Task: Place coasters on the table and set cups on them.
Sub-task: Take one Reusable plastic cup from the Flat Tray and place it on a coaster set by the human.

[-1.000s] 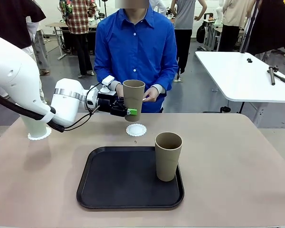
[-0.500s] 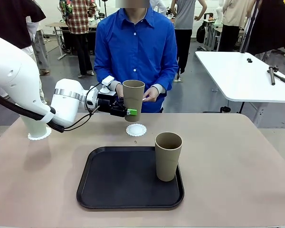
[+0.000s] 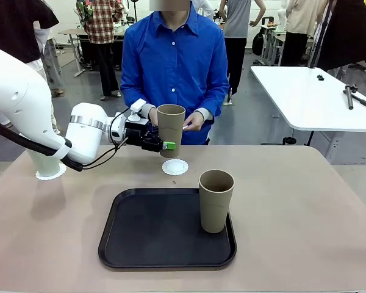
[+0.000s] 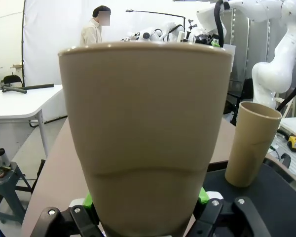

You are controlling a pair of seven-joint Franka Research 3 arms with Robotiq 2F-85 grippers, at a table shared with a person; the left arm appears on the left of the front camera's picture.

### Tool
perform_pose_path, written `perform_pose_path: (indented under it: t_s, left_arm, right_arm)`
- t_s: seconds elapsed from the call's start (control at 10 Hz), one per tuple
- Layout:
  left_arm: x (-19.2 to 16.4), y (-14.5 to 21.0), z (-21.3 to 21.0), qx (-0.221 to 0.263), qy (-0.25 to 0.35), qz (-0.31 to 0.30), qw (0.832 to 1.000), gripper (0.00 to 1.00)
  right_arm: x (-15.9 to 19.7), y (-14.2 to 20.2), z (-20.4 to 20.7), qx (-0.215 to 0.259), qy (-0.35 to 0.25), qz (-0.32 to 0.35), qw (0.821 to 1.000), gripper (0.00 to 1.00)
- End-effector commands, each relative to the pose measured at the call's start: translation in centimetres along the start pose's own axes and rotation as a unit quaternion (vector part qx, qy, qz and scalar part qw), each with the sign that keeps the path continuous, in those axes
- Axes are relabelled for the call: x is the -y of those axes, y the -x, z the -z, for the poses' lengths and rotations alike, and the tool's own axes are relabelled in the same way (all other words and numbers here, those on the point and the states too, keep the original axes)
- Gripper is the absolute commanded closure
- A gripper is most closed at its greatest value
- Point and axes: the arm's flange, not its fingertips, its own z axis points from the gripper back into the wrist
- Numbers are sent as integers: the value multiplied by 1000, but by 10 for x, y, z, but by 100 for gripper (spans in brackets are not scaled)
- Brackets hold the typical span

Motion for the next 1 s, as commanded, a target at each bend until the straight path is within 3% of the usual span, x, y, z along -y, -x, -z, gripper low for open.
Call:
perform_pose_path:
  t_s: [0.0, 0.9]
  left_arm:
    - [-15, 6, 7, 15, -5, 35, 999, 19]
    - [-43, 52, 17, 18, -37, 3, 999, 19]
  right_arm:
    - [0, 1, 0, 2, -8, -4, 1000, 0]
    - [0, 1, 0, 2, -8, -4, 1000, 0]
